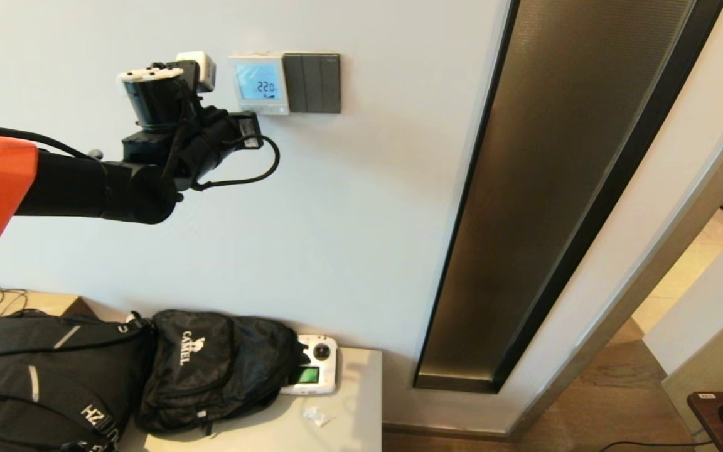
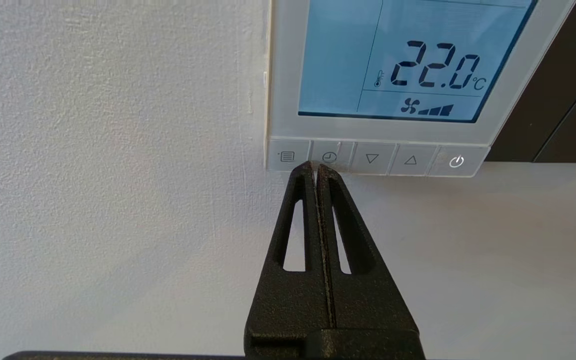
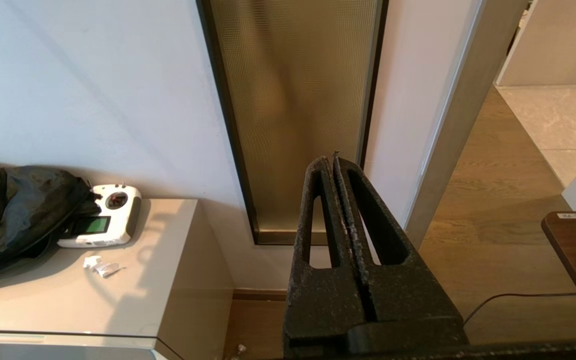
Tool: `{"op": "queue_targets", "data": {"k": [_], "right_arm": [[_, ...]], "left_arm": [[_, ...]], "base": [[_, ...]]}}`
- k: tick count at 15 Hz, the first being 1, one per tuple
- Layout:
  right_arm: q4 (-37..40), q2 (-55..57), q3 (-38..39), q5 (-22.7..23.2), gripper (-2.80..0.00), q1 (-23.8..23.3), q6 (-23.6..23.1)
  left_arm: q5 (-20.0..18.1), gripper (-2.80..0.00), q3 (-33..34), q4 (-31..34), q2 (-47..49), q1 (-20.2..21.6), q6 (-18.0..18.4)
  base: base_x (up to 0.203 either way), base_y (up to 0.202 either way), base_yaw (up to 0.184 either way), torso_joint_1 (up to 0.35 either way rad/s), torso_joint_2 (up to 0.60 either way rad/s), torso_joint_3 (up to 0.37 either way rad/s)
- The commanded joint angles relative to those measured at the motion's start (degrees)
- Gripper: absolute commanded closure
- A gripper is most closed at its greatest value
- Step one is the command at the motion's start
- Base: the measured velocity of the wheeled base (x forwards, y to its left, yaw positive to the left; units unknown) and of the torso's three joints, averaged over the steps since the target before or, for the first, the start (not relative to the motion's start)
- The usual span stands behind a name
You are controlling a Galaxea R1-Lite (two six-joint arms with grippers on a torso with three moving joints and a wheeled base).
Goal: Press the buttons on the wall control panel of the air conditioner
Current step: Press the temperature increase button
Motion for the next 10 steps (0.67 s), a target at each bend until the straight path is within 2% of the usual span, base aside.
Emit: {"op": "queue_targets", "data": {"k": [1, 5, 10], "right_arm": [[0.0, 0.1, 0.1, 0.0, 0.00, 0.0, -0.1], [0.0, 0.1, 0.1, 0.0, 0.00, 0.0, 0.0], [0.0, 0.1, 0.1, 0.0, 0.00, 0.0, -0.1]], "left_arm": [[0.1, 0.00, 1.1, -0.3, -1.1, 0.0, 0.0], [-0.1, 0.00, 5.3, -1.8, -4.0, 0.0, 0.0], [-0.1, 0.00, 4.3, -1.6, -3.7, -0.3, 0.0]], "base": [[0.000, 0.000, 0.000, 0.000, 0.00, 0.000], [0.000, 0.000, 0.000, 0.000, 0.00, 0.000], [0.000, 0.000, 0.000, 0.000, 0.00, 0.000]]}}
